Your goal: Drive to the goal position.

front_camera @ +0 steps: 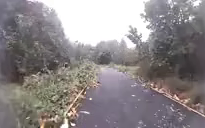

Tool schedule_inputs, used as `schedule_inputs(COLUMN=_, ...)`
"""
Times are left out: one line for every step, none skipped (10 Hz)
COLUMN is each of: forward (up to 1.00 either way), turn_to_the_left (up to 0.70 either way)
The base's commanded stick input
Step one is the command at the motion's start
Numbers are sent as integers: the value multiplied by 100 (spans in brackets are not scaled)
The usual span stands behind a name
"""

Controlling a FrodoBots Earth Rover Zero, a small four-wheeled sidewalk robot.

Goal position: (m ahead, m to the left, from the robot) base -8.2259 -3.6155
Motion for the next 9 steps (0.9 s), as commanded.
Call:
schedule_inputs(forward=100, turn_to_the_left=0)
schedule_inputs(forward=100, turn_to_the_left=0)
schedule_inputs(forward=100, turn_to_the_left=0)
schedule_inputs(forward=100, turn_to_the_left=0)
schedule_inputs(forward=100, turn_to_the_left=0)
schedule_inputs(forward=100, turn_to_the_left=0)
schedule_inputs(forward=100, turn_to_the_left=-1)
schedule_inputs(forward=100, turn_to_the_left=-2)
schedule_inputs(forward=100, turn_to_the_left=0)
